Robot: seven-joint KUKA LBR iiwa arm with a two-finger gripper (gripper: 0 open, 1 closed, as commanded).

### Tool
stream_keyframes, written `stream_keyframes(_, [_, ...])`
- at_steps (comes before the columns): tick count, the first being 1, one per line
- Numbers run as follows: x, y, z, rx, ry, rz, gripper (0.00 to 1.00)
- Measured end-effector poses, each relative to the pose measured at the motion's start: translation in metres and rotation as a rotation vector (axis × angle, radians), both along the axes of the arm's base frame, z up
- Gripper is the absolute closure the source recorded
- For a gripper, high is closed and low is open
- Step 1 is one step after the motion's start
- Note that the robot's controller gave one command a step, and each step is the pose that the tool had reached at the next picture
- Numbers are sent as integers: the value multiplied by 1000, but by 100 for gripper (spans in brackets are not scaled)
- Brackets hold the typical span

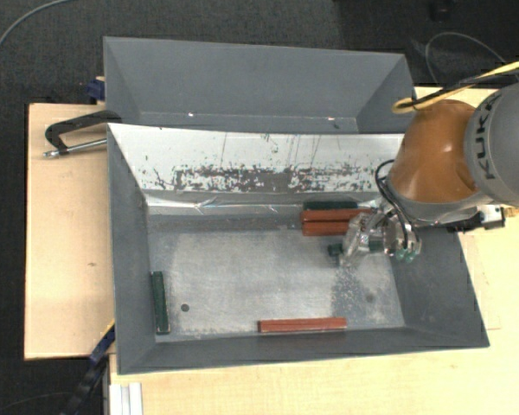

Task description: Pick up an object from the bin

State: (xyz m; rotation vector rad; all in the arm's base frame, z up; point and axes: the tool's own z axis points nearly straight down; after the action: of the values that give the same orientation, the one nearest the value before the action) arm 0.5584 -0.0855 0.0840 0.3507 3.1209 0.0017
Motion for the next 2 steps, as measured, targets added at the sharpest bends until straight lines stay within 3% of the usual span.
stream_keyframes(1, [0,0,0,0,0,0,0])
stream_keyframes(2, [-31,17,-14,2,5,-82,0])
